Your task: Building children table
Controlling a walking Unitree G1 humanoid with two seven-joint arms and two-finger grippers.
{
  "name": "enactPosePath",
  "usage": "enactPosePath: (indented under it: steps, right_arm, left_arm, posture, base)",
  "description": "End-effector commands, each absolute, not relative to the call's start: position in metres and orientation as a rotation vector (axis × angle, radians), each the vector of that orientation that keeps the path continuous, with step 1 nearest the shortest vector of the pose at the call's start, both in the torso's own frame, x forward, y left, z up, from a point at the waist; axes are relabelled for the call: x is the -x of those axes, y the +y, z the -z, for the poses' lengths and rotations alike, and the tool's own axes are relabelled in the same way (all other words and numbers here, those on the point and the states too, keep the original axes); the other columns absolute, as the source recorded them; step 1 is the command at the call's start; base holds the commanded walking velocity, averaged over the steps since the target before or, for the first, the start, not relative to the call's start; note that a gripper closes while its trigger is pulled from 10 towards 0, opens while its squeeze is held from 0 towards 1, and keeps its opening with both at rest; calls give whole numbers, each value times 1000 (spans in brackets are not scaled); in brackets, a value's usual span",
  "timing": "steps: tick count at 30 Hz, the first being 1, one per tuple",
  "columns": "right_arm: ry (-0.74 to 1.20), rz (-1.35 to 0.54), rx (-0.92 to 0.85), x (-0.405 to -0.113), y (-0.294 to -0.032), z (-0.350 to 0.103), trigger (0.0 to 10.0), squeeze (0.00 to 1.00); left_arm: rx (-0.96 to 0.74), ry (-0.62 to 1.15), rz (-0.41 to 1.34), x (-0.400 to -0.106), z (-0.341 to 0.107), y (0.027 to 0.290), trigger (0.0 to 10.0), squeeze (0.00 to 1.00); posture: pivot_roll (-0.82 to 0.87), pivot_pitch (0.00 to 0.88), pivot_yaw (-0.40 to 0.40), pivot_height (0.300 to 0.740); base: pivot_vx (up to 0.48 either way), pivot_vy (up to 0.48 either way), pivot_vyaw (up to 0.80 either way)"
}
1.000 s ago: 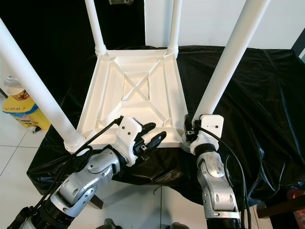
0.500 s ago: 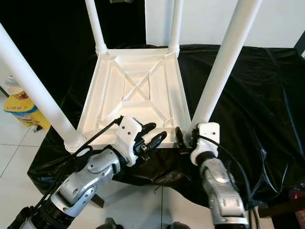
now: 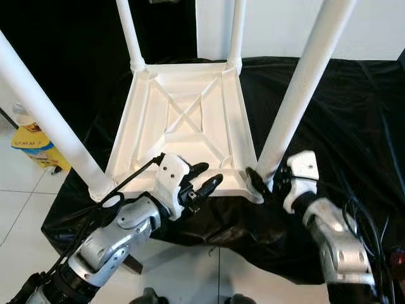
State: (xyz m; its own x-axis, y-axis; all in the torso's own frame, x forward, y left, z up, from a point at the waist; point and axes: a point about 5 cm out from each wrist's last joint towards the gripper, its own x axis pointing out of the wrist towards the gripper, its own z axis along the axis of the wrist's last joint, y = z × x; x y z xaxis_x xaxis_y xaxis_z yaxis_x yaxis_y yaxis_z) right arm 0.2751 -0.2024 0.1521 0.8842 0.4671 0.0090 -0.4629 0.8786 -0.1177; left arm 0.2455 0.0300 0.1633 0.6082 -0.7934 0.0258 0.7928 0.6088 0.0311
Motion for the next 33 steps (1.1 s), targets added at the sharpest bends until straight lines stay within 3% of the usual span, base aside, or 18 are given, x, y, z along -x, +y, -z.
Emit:
enactPosePath:
  steps: [1,2,4,15,16,19,20,33]
  right_arm:
    - [-11,-527,93,-276,-196,-147,10000,0]
    - [-11,-527,93,-276,-196,-147,10000,0]
    - [1,-575,112,-279,-186,-144,0,0]
    - [65,-595,134,-275,-192,-132,0,0]
    - [72,-577,129,-275,-193,-130,8510,0]
    - [72,-577,129,-275,-193,-130,8510,0]
    - [74,-558,116,-277,-193,-130,10000,0]
    - [77,-309,-2,-272,-177,-119,10000,0]
  left_arm:
    - [-40,-12,1116,-237,-159,24,10000,0]
    - [-40,-12,1116,-237,-159,24,10000,0]
    - [-43,-18,1112,-237,-160,24,10000,0]
    - [-48,-16,1083,-235,-160,28,10000,0]
    - [-47,-14,1085,-234,-160,28,10000,0]
    - [-47,-14,1085,-234,-160,28,10000,0]
    - [-47,-14,1088,-234,-160,28,10000,0]
    - [-40,-9,1107,-233,-160,25,10000,0]
  posture:
    - [24,79,21,740]
    - [24,79,21,740]
    - [42,80,10,740]
    - [60,87,4,740]
    - [59,86,6,740]
    - [59,86,6,740]
    - [56,87,8,740]
    - [39,89,17,740]
  base:
    - [0,0,0]
    - [0,0,0]
    - [0,0,0]
    - [0,0,0]
    - [0,0,0]
    - [0,0,0]
    - [0,0,0]
    - [0,0,0]
